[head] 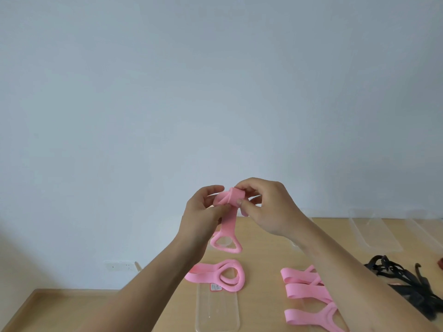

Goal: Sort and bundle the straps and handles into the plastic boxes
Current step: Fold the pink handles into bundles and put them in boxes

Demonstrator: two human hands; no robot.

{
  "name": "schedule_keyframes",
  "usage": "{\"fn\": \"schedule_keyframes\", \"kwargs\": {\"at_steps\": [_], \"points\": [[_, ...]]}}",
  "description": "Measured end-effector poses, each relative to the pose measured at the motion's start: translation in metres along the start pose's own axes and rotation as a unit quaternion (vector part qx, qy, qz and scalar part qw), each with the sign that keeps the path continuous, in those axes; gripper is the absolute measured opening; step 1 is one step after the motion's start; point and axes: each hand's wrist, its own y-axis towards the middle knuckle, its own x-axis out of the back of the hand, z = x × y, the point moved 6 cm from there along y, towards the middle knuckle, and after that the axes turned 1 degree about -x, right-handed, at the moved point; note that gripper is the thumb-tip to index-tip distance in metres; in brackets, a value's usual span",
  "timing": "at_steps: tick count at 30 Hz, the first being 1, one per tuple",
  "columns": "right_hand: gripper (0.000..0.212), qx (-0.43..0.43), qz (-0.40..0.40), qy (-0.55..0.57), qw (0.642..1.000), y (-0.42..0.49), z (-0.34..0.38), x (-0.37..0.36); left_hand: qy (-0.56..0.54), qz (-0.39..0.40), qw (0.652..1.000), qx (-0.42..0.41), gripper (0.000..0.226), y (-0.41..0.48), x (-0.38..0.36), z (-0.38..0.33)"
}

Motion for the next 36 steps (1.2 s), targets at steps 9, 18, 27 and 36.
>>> {"fn": "schedule_keyframes", "kwargs": {"at_steps": [9, 18, 27, 36], "points": [[0.022, 0.080, -0.072, -0.056, 0.993, -0.001, 0.004, -0.006, 0.022, 0.007, 0.999, 0.044, 0.049, -0.003, 0.001, 0.011], [0.012, 0.143, -0.070, -0.080, 0.984, -0.005, 0.006, -0.015, -0.019, -0.003, 0.999, 0.051, 0.059, -0.007, 0.003, 0.010], [0.023, -0.014, 0.085, -0.099, 0.991, 0.009, -0.020, -0.029, 0.017, 0.037, 0.999, 0.025, 0.079, -0.008, 0.005, 0.008], [0.006, 0.002, 0.052, -0.063, 0.997, 0.006, -0.011, -0.027, 0.012, 0.036, 0.999, 0.032, 0.073, -0.005, 0.014, 0.012]]}}
